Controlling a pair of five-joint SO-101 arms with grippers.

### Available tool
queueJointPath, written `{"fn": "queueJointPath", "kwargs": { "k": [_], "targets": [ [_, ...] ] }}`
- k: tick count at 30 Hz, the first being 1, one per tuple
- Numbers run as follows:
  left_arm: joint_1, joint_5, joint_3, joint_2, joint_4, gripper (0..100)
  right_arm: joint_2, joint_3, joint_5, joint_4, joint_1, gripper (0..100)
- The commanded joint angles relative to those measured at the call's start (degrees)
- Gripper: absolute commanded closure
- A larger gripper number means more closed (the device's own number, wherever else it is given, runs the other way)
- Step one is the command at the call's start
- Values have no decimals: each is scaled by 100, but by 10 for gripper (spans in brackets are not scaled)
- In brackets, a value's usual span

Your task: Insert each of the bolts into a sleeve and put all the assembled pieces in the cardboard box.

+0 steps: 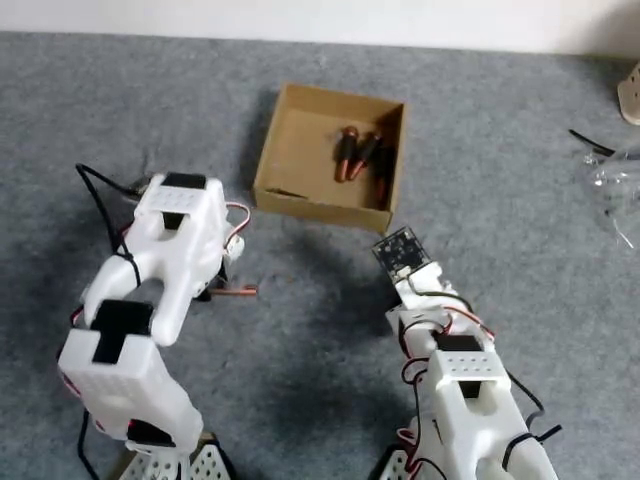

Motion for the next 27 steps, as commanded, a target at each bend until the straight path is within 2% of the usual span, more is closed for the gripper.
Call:
{"fn": "queueJointPath", "kwargs": {
  "k": [1,13,18,25,27],
  "targets": [
    [-84,62,-31,303,-132,863,-119,-66,-26,-215,31,994],
    [-101,70,-295,620,-141,872,-119,-66,-26,-224,31,994],
    [-101,70,-356,620,-141,1000,-119,-66,-26,-224,31,994],
    [-101,9,-374,576,-149,994,-119,-66,-26,-224,31,994],
    [-75,-246,-453,523,-149,994,-119,-66,-26,-224,31,994]
  ]
}}
